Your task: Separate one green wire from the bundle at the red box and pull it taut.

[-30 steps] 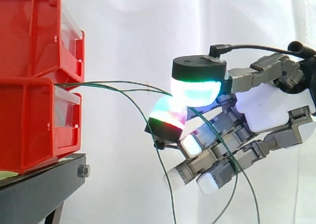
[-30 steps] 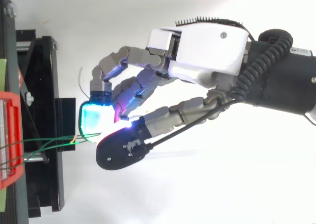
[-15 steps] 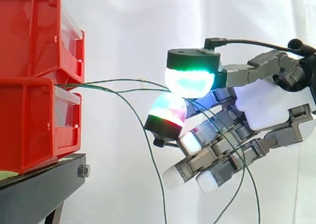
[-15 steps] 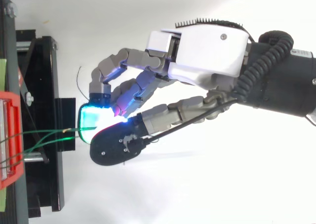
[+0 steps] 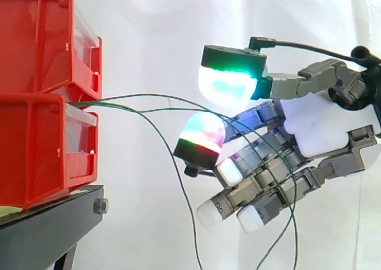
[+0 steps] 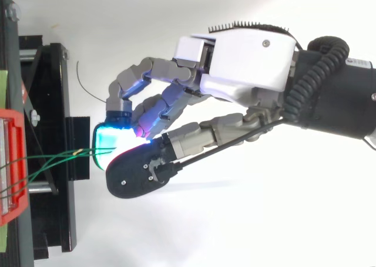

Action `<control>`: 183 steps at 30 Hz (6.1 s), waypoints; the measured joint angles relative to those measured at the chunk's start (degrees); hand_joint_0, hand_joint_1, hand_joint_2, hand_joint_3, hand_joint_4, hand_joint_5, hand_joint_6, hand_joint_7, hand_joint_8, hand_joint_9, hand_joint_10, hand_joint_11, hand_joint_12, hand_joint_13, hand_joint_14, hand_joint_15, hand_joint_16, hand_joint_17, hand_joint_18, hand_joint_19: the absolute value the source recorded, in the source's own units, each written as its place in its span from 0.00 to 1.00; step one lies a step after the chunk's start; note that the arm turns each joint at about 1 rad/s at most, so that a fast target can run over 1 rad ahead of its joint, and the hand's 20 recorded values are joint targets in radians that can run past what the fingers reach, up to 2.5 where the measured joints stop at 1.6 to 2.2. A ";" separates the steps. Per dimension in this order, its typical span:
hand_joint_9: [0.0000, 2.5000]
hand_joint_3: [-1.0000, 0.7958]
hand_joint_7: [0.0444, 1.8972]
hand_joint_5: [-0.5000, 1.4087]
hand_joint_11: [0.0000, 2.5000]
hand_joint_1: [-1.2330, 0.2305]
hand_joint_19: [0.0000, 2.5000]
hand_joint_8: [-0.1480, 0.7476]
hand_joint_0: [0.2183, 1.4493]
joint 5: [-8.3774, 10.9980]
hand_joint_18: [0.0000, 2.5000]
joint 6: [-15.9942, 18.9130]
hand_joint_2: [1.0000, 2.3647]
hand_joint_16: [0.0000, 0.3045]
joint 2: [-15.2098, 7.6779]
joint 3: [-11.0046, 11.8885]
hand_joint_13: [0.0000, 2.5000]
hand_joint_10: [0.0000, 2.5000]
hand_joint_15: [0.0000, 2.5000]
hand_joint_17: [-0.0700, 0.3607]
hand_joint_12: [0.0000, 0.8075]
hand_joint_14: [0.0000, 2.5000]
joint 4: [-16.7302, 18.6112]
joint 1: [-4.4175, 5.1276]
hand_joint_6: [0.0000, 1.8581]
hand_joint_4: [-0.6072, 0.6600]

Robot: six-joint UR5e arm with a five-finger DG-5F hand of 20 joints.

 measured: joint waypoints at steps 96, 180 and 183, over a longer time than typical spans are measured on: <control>0.36 0.40 0.50 0.19 0.23 0.35 0.22 0.46 0.27 0.00 0.20 0.03 0.01 0.16 0.01 0.39 0.22 0.01 0.14 0.41 0.42 0.01 -0.06 -0.15 0.47 0.58; 0.47 0.34 0.49 0.19 0.48 0.29 0.21 0.47 0.32 0.01 0.23 1.24 0.01 0.15 -0.01 0.77 0.28 0.01 0.19 0.40 0.42 0.01 -1.03 0.02 0.47 0.56; 0.46 0.30 0.48 0.18 0.48 0.24 0.20 0.47 0.34 0.05 0.23 1.26 0.00 0.15 0.00 1.01 0.27 0.01 0.18 0.40 0.42 0.01 -1.17 0.02 0.47 0.55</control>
